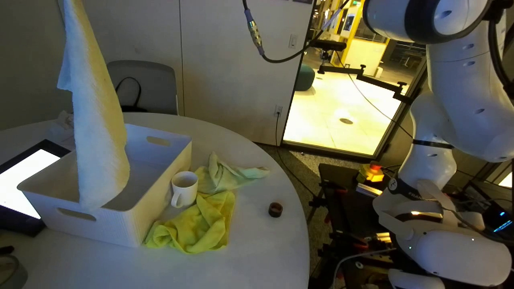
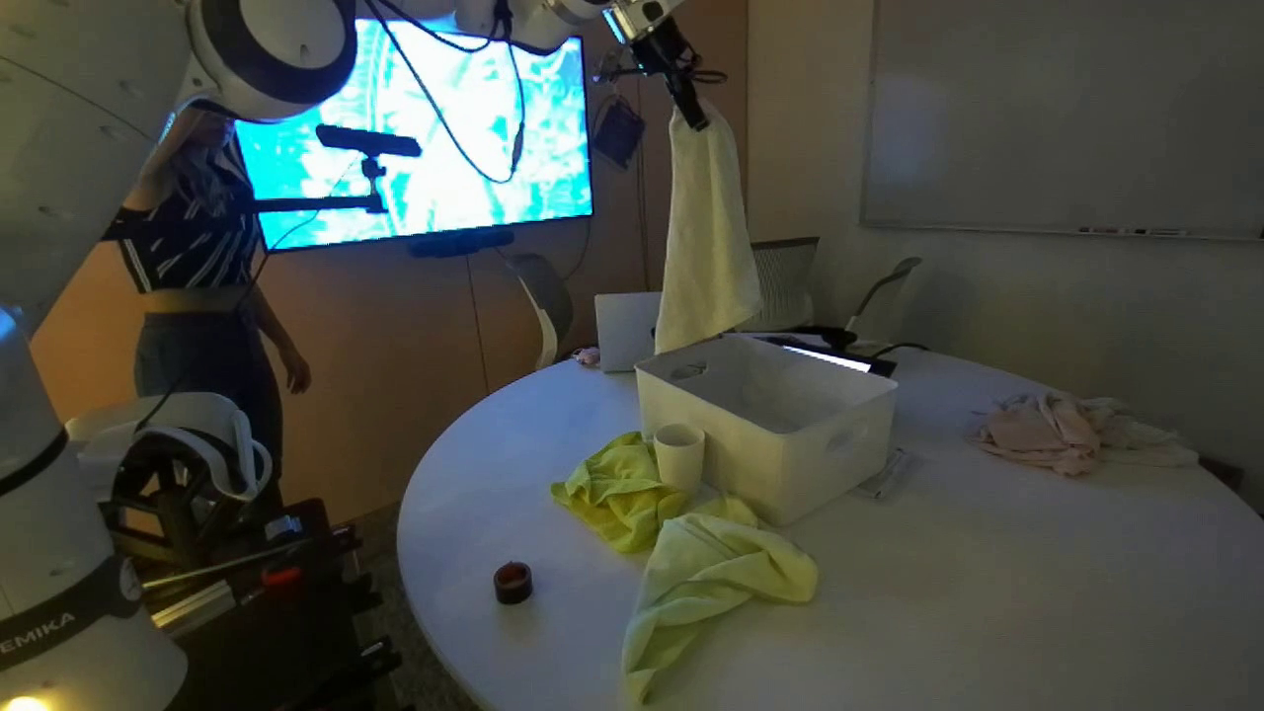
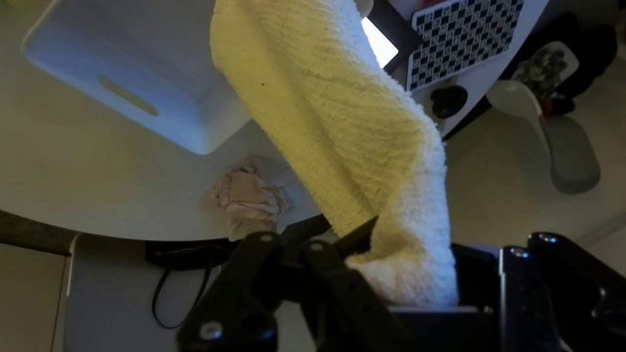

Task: Pick up the yellow towel put it in the basket, pick up a black masking tape put it in the cup, pick up the light yellow towel put it in the basket, pick up the marker put it in the cup, pick up the white-brown towel put it in the basket and pick up the object put it in the cup

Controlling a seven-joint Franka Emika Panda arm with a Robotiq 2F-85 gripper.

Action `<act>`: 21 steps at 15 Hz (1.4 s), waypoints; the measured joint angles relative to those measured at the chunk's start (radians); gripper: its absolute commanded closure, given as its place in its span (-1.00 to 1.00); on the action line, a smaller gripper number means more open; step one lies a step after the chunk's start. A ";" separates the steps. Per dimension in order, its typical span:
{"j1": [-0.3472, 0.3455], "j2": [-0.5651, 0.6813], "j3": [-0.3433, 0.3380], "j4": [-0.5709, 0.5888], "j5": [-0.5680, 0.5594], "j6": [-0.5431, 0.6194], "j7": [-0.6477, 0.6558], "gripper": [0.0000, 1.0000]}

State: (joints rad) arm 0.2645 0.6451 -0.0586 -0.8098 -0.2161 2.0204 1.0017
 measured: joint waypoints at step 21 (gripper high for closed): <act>-0.060 0.071 -0.083 0.125 0.000 -0.334 -0.068 -1.00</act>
State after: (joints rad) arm 0.2045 0.7162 -0.1411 -0.6850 -0.2161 1.6864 0.9338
